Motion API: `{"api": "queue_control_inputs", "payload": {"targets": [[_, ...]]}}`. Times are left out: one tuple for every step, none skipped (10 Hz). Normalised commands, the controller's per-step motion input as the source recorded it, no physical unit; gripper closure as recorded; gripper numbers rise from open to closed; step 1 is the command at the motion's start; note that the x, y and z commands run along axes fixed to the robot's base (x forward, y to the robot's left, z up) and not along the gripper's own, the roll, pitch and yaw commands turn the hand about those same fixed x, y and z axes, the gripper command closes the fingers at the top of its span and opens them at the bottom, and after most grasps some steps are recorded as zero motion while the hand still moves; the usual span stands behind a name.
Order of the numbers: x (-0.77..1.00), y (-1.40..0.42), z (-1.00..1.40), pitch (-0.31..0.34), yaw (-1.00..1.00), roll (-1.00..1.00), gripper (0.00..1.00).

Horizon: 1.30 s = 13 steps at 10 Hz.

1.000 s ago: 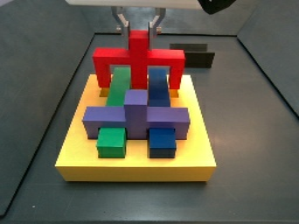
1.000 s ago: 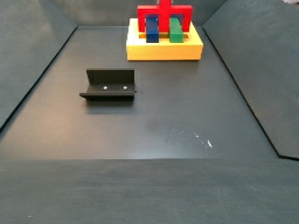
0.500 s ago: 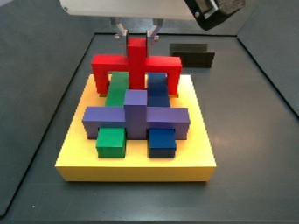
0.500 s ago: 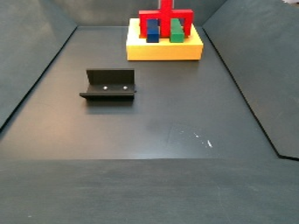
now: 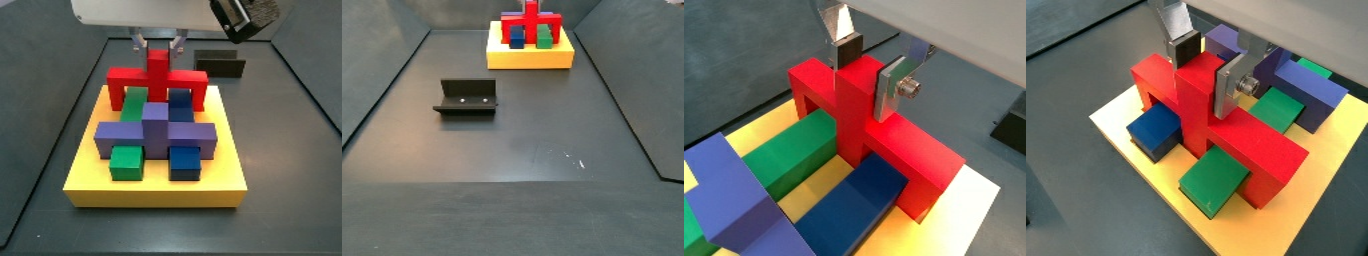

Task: Pick up the red object. Move up. Move to above the board. Insert the red object.
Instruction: Insert the red object.

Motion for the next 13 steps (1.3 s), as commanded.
{"api": "queue_control_inputs", "payload": {"targets": [[0.22, 0.00, -0.11, 0.000, 0.00, 0.11, 1.00], [0.27, 0.00, -0.08, 0.000, 0.00, 0.11, 1.00], [0.15, 0.00, -0.11, 0.000, -0.10, 0.10, 1.00], [0.00, 0.00, -0.29, -0.031, -0.09, 0.05, 1.00], [-0.09, 0.00, -0.39, -0.089, 0.00, 0.01, 1.00], [-0.14, 0.02, -0.45, -0.137, 0.00, 0.00, 1.00], [-0.18, 0.00, -0.56, -0.194, 0.00, 0.00, 1.00], [-0.20, 0.00, -0.64, -0.230, 0.00, 0.00, 1.00], [-0.12, 0.00, -0.51, -0.183, 0.00, -0.02, 1.00], [-0.07, 0.00, -0.38, -0.156, 0.00, -0.07, 1.00], [-0.10, 0.00, -0.31, -0.150, 0.00, -0.08, 1.00], [-0.13, 0.01, -0.26, -0.146, 0.00, -0.07, 1.00], [0.00, 0.00, 0.00, 0.000, 0.00, 0.00, 1.00]]}}
